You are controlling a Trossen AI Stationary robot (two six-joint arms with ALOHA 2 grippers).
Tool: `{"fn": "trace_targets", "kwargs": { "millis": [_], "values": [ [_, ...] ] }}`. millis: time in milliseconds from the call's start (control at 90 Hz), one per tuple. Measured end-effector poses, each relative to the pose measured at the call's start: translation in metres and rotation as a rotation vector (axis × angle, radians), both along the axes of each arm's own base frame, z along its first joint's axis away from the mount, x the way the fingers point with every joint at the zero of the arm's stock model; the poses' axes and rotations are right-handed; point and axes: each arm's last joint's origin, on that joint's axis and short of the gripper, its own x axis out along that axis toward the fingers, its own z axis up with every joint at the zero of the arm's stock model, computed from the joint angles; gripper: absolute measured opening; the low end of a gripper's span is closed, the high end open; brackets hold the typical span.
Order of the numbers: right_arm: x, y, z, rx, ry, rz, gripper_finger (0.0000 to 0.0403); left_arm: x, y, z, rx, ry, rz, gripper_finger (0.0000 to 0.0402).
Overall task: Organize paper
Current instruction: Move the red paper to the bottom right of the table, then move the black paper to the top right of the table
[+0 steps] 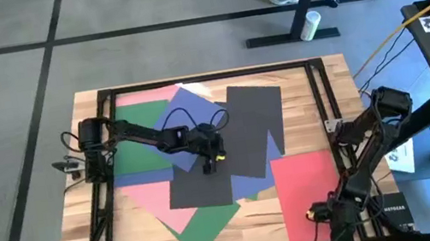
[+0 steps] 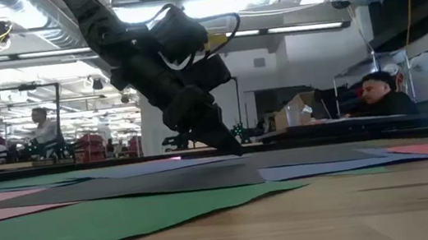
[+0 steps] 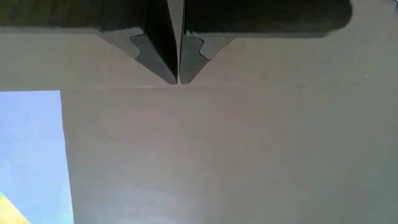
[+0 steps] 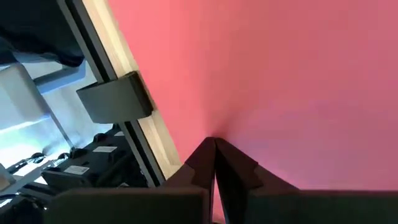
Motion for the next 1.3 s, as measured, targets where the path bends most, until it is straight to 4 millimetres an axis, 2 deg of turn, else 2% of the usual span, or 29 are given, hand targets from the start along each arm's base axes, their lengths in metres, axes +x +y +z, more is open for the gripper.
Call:
{"fn": "trace_targets", "kwargs": {
  "millis": [700, 967, 1122, 1300],
  "values": [
    [0.002, 0.004, 0.005, 0.015, -0.001, 0.002, 0.0001, 0.000, 0.000, 0.000, 0.000, 0.001, 0.000, 0.0000],
    [0.012, 0.006, 0.018, -0.003, -0.027, 0.001, 0.0001, 0.000, 0.000, 0.002, 0.005, -0.007, -0.005, 0.0000],
    [0.026, -0.013, 0.042, -0.184, -0.128, 0.008, 0.0001, 0.002, 0.000, 0.017, 0.019, -0.089, -0.010, 0.0000],
    [0.048, -0.067, 0.060, -0.580, -0.276, -0.058, 0.0001, 0.004, -0.002, 0.035, 0.068, -0.189, -0.047, 0.0000]
  ]
}}
